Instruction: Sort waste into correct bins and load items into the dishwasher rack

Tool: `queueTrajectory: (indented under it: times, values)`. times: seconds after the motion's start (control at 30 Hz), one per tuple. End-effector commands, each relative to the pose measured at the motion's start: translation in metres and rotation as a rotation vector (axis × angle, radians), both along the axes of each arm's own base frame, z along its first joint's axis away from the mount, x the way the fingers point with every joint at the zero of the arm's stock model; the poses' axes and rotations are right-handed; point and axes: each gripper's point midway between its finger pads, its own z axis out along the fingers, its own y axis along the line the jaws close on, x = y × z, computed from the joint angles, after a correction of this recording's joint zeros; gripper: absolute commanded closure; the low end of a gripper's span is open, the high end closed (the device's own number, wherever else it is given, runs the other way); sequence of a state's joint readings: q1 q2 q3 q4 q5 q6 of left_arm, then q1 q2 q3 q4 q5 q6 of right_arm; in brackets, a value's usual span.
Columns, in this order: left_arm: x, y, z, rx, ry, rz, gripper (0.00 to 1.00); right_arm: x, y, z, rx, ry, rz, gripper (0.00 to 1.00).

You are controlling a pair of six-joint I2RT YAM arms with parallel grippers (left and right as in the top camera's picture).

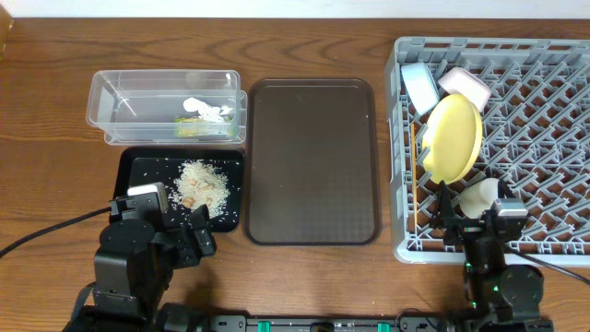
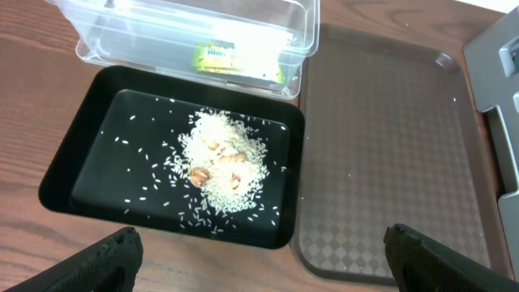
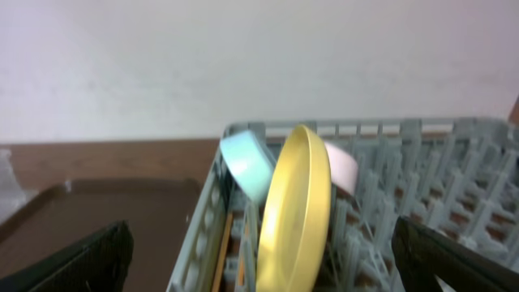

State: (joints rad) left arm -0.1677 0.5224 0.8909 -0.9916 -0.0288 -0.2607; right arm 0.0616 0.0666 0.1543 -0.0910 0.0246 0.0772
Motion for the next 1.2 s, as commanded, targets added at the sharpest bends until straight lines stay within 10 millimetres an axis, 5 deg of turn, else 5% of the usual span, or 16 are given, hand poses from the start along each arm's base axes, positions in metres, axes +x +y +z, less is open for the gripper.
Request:
queueTrajectory:
  times: [0.0,0.2,1.17]
  values:
    - [-0.001,0.0,-0.002,0.012,0.003,-0.012,0.02,0.006,-0.009,-0.019,-0.014,-0.032,-0.041,0.01]
    - [-0.001,0.0,-0.002,0.012,0.003,-0.012,0.02,0.007,-0.006,-0.063,-0.015,0.108,-0.023,0.01]
    - [-0.001,0.0,-0.002,0.012,0.003,-0.012,0.02,0.007,-0.007,-0.066,-0.016,0.121,-0.023,0.01]
